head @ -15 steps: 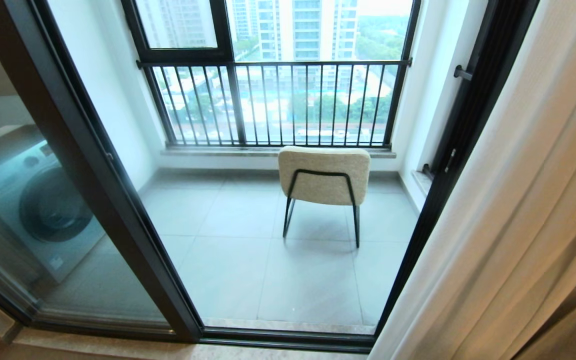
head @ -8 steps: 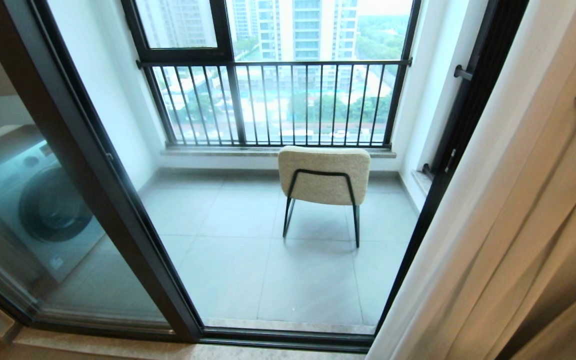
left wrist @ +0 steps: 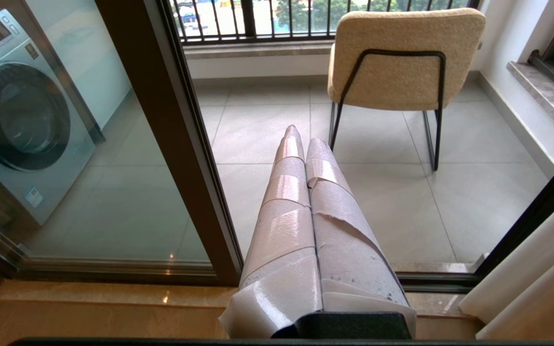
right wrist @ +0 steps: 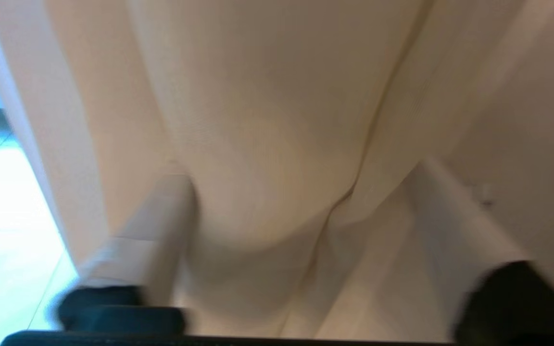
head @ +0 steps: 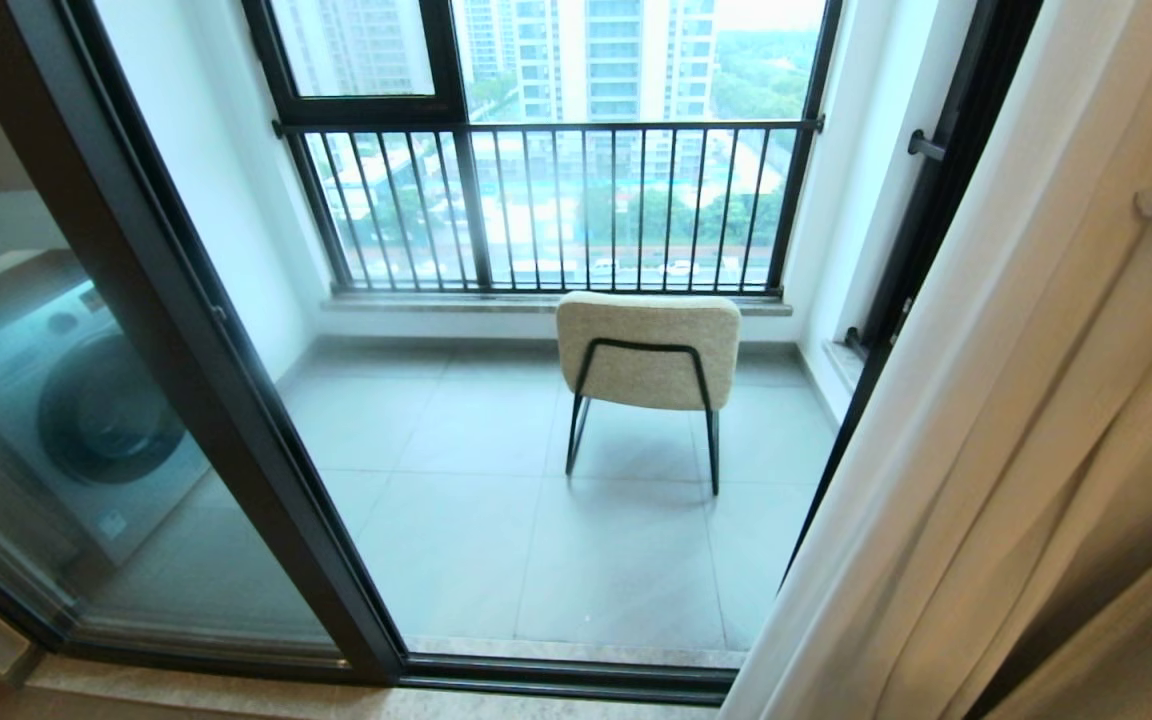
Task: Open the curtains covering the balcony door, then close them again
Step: Close the inner curtains on both sides
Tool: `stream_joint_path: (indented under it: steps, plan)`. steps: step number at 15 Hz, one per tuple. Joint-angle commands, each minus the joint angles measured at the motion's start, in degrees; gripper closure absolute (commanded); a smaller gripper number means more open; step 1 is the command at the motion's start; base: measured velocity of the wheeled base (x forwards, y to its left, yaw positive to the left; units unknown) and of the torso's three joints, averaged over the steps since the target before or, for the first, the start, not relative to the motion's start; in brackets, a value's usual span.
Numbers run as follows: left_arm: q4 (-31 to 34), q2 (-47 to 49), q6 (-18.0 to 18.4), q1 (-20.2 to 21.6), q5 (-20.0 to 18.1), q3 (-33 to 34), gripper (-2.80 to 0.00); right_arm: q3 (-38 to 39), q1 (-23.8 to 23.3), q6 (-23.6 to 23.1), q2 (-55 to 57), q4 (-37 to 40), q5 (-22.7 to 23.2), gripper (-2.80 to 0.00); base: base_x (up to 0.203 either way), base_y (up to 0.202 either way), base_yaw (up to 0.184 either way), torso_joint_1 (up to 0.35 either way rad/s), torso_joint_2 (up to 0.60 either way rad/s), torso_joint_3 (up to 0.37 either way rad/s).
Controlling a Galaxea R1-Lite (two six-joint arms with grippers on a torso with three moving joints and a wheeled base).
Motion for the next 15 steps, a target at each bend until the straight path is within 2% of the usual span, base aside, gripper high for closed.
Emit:
stream_joint_path:
  steps: [1,8,11,15]
  plan:
    - [0.0,0.08,0.01,0.02,0.0,0.0,0.0,0.17,0.1,-0.09,-0.11,-0.17,0.13,0.0,0.0,0.0,0.0,0.0,0.0,0.0]
    - [0.0,0.08,0.01,0.02,0.0,0.0,0.0,0.89,0.45,1.67,-1.93,-3.51,0.19,0.0,0.0,0.0,0.0,0.0,0.0,0.0]
    - [0.0,0.08,0.01,0.02,0.0,0.0,0.0,1.3,0.62,3.08,-3.23,-4.56,1.68,0.0,0.0,0.0,0.0,0.0,0.0,0.0]
    - [0.0,0.08,0.01,0.02,0.0,0.0,0.0,5.18,5.3,4.01,-6.66,-7.15,2.07,0.0,0.0,0.0,0.0,0.0,0.0,0.0]
